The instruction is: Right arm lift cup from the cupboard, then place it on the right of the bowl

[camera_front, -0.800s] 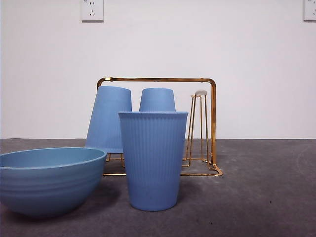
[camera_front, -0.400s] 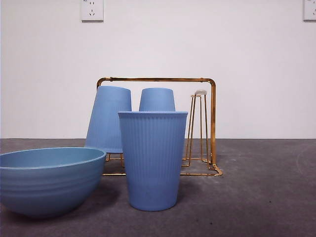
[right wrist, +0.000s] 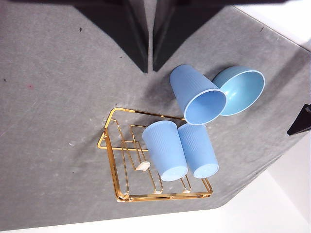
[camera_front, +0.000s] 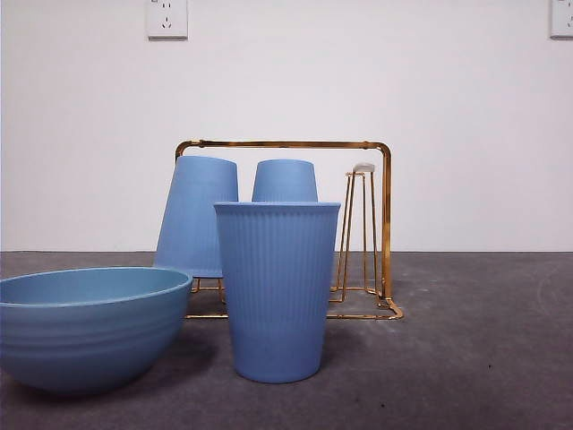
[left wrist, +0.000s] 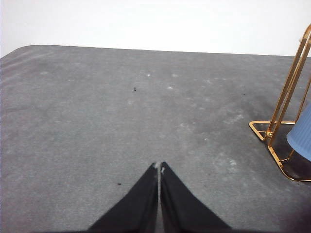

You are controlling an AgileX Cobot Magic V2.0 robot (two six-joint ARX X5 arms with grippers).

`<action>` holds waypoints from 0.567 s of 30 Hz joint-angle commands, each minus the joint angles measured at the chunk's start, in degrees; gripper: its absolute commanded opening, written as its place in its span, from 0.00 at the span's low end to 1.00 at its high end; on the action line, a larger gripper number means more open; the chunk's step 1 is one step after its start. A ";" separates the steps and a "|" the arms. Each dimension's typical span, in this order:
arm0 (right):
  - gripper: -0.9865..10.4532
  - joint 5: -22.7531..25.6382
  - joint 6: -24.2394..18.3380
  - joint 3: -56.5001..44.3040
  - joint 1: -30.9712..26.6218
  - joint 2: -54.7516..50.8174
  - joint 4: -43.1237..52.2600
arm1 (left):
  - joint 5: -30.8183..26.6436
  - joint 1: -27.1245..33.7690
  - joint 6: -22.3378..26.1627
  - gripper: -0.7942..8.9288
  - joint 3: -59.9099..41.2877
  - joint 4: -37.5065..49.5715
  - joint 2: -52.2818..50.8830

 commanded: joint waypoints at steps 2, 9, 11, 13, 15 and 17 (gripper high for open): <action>0.10 0.07 0.04 0.52 0.22 -0.04 0.63 | 0.02 0.11 0.00 0.09 -1.05 0.87 -0.07; 0.10 0.26 -1.01 -4.85 -7.69 -1.92 7.13 | 0.02 0.11 0.00 0.09 -1.05 0.92 -0.07; 0.10 0.48 -3.26 -10.62 -11.61 -3.82 15.52 | 0.02 0.11 0.00 0.09 -1.05 0.92 -0.07; 0.10 0.46 -5.20 -16.61 -14.64 -5.79 24.52 | 0.02 0.11 0.00 0.09 -1.05 0.94 -0.07; 0.10 0.52 -9.46 -23.63 -17.51 -8.00 34.58 | 0.02 0.11 0.00 0.09 -1.05 0.94 -0.07; 0.10 0.48 -13.46 -29.35 -19.80 -7.87 42.77 | 0.02 0.11 0.02 0.09 -1.05 0.94 -0.07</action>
